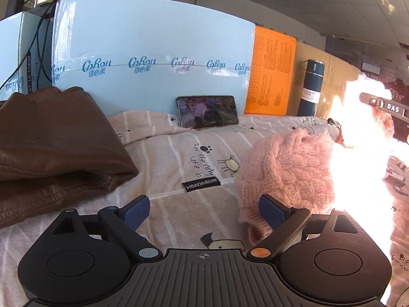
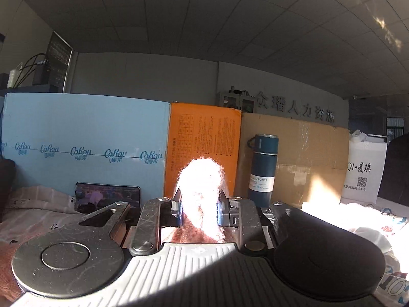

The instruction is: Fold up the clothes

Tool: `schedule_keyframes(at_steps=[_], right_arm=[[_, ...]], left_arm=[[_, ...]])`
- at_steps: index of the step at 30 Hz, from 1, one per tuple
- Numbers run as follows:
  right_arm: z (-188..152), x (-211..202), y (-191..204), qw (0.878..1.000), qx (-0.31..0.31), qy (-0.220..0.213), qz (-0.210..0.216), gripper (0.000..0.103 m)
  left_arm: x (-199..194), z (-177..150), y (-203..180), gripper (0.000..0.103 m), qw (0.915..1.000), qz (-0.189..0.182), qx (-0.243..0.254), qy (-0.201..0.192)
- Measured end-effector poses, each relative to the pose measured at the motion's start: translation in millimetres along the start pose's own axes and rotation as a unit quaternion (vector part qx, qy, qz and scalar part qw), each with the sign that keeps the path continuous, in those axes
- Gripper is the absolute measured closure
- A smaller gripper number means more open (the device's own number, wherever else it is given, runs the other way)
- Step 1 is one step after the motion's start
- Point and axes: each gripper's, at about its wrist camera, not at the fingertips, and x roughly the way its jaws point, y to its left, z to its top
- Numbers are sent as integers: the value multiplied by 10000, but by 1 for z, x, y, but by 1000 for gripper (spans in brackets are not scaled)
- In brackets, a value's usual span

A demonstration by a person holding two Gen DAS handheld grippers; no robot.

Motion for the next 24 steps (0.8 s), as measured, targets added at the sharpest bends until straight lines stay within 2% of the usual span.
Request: schedule_keyframes(at_steps=[2,3,6,8,12,17,21,22,23,24], right_arm=[[-6,-4,33,9960,-826,-334,-34,83],[-13,-8,51,9903,-1300,-492,-15,83],[-28,-17,85,9744,-2109,-605,482,83],[-32,-26,99,9687,-2230,-517,961,83],[-31,-22,102,9717,-1696,34,1644,82],[-28,-16,105,9610,-1004,722,2473,81],[-27,-12,109,9410,-438,1264,3108,70],[-26,-10,108,9341,-253,1405,3272,61],[-26,-3,101,9241,116,1574,3481,56],[-26,3,94,9114,494,1715,3708,45]], left_arm=[[-1,0,-1,9,10000,-34,4,-17],[-1,0,-1,9,10000,-50,1,-29],[-3,0,-1,9,9999,-94,-16,-66],[-3,1,-1,9,9999,-104,-32,-77],[-3,1,0,9,9999,-78,-51,-66],[-3,1,1,9,10000,-32,-70,-46],[-2,1,2,9,9999,-14,-120,-45],[-2,1,3,9,9999,-18,-126,-47],[-2,1,3,9,9999,-25,-133,-44],[-2,1,3,9,9999,-39,-143,-39]])
